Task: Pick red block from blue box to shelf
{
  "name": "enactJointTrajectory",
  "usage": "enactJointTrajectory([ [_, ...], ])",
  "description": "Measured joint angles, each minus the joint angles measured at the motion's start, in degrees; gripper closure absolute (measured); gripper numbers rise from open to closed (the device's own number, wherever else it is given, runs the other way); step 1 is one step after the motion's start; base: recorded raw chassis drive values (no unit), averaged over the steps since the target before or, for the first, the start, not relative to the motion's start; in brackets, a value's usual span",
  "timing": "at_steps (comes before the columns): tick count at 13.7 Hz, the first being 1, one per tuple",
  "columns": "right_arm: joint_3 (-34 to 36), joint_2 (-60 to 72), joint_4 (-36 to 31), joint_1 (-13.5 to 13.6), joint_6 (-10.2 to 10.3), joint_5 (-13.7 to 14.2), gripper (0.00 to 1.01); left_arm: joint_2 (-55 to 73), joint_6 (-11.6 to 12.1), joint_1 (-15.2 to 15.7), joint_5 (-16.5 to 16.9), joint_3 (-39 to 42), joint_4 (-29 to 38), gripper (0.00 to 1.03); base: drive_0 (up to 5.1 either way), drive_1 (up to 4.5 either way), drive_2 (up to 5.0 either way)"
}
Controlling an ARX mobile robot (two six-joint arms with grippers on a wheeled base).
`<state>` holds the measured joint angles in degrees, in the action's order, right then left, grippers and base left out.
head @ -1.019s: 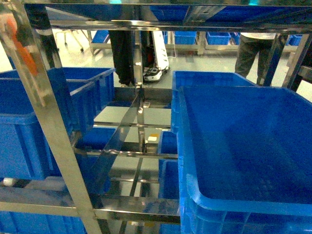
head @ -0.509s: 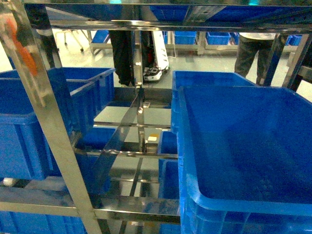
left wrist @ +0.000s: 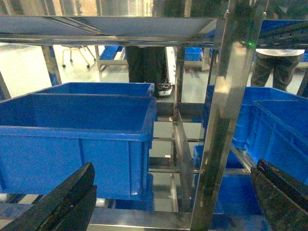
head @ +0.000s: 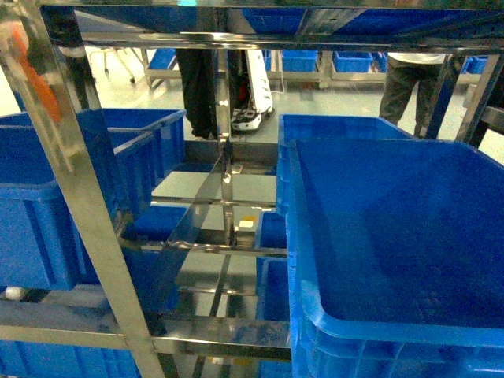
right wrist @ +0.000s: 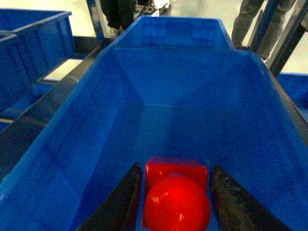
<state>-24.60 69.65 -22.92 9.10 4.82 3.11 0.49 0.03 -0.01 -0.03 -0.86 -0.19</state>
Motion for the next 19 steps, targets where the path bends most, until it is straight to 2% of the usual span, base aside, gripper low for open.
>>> enactJointTrajectory([
  [1,-4.5,9.51,-5.27,-0.02,-0.35,0.37,0.51,0.0,0.0,0.0,0.0,0.0,0.0,0.05,0.0,0.0,0.0],
  [3,-4.55,11.45,-3.91,3.39,-0.33,2.27,0.25,0.0,0.0,0.0,-0.02,0.0,-0.02,0.05,0.0,0.0,0.0],
  [4,0.39,9.27,-21.24,5.57,-2.38,8.28,0.36,0.0,0.0,0.0,0.02,0.0,-0.02,0.05,0.0,0.0,0.0],
  [5,4.85,6.03,-30.49,4.79,-3.43,8.87,0.49,0.0,-0.02,0.0,-0.11,0.0,0.02,0.05,0.0,0.0,0.0],
  [6,8.37,3.15,-33.77,2.64,-3.85,8.74,0.62,0.0,-0.02,0.0,-0.09,0.0,-0.02,0.05,0.0,0.0,0.0],
  [8,13.7,-2.93,-31.61,0.07,-4.42,6.14,0.91,0.0,-0.02,0.0,0.0,0.0,0.0,0.05,0.0,0.0,0.0],
  [9,15.32,-6.27,-30.38,-1.07,-4.59,4.9,0.99,0.0,0.0,0.0,-0.02,0.0,0.0,0.05,0.0,0.0,0.0],
  [10,16.72,-9.35,-29.05,-2.03,-4.68,4.07,0.99,0.0,-0.02,0.0,-0.02,0.0,0.0,0.05,0.0,0.0,0.0],
  [11,19.21,-10.29,-32.74,-2.95,-4.66,3.26,0.99,0.0,-0.02,0.0,0.0,0.0,-0.02,0.05,0.0,0.0,0.0],
  [13,22.34,-15.56,-26.6,-4.68,-4.68,1.05,0.99,0.0,-0.02,0.0,-0.02,0.0,-0.02,0.05,0.0,0.0,0.0],
  [14,22.49,-20.09,-24.11,-8.59,-4.7,-2.62,0.99,0.0,0.0,0.0,0.0,0.0,0.0,0.05,0.0,0.0,0.0],
  [16,22.62,-22.6,-22.14,-9.51,-4.68,-2.49,0.99,0.0,-0.02,0.0,-0.07,0.0,0.0,0.05,0.0,0.0,0.0],
  [19,23.85,-30.05,-14.97,-9.38,-4.68,-2.95,0.99,0.0,-0.02,0.0,-0.02,0.0,-0.02,0.05,0.0,0.0,0.0],
])
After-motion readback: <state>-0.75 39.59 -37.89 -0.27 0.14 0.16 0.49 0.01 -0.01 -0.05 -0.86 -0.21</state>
